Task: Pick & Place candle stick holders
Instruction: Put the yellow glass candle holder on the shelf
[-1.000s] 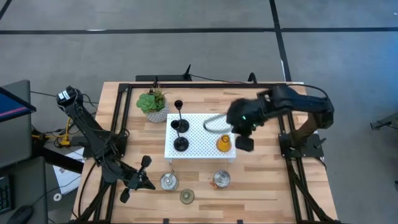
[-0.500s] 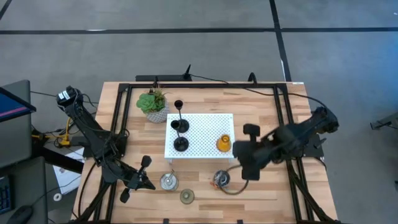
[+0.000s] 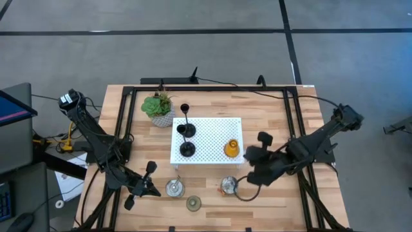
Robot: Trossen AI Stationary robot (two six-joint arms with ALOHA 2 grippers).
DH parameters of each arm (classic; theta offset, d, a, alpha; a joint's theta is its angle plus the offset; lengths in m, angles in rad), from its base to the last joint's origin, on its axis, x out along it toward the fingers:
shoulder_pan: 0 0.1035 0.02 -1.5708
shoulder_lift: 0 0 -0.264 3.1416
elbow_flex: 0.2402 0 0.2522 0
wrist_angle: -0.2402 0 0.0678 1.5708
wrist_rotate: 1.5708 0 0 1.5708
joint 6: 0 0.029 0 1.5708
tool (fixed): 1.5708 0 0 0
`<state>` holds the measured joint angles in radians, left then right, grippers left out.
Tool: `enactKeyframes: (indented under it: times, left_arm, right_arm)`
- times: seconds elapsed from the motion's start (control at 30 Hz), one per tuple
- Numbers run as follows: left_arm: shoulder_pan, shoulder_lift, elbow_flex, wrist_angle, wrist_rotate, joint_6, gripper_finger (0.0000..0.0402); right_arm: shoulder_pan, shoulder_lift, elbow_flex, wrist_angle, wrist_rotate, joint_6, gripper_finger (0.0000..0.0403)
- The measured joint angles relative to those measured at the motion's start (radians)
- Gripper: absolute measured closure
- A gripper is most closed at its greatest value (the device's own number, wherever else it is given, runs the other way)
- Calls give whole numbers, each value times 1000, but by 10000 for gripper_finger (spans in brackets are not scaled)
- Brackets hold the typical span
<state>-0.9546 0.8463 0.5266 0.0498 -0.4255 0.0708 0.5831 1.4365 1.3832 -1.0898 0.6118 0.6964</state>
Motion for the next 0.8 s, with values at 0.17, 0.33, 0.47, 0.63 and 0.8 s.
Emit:
enactKeyframes:
  times: [0.17,0.33,0.47,0.63,0.8]
  left_arm:
    - [0,0,0,0,0,0,394]
    - [0,0,0,0,0,0,394]
    - [0,0,0,0,0,0,394]
    - [0,0,0,0,0,3,394]
    - [0,0,0,0,0,3,394]
  right_arm:
    - [-13,-96,-218,270,51,-19,403]
    - [-30,-110,-370,434,88,-27,403]
    - [-26,-109,-406,485,158,-18,403]
    - [-21,-109,-406,523,231,-40,403]
    - [-37,-108,-406,531,225,-46,403]
